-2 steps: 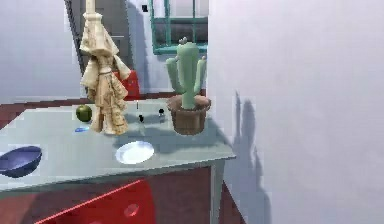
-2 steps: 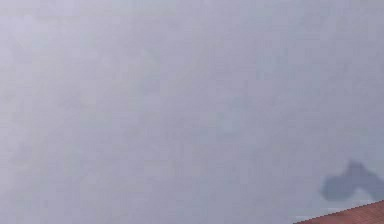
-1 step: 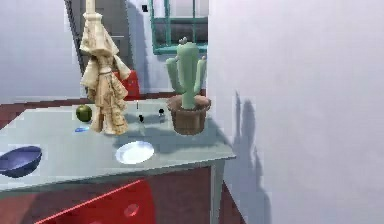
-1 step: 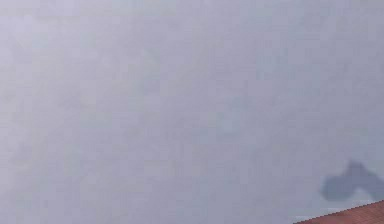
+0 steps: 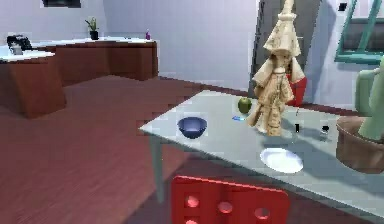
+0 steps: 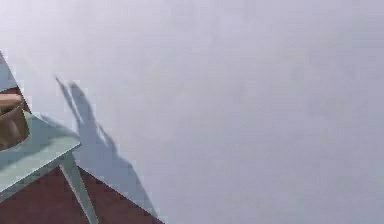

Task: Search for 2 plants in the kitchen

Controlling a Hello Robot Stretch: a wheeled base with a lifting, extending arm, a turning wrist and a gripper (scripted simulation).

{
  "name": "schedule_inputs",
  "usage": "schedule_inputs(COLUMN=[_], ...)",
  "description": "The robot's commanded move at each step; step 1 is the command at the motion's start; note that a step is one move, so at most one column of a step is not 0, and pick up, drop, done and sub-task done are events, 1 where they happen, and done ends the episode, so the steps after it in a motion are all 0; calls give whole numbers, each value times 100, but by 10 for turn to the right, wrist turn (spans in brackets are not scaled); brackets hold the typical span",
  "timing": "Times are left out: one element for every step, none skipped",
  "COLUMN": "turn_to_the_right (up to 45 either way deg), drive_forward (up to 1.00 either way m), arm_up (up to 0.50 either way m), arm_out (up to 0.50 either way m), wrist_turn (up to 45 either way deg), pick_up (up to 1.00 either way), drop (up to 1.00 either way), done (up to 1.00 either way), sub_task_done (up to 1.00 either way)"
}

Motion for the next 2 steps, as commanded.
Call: schedule_inputs(turn_to_the_right=[-450, -270], drive_forward=[0, 0], arm_up=[0, 0], arm_out=[0, 0], wrist_turn=[0, 0], pick_up=[0, 0], drop=[0, 0], done=[0, 0], sub_task_done=[0, 0])
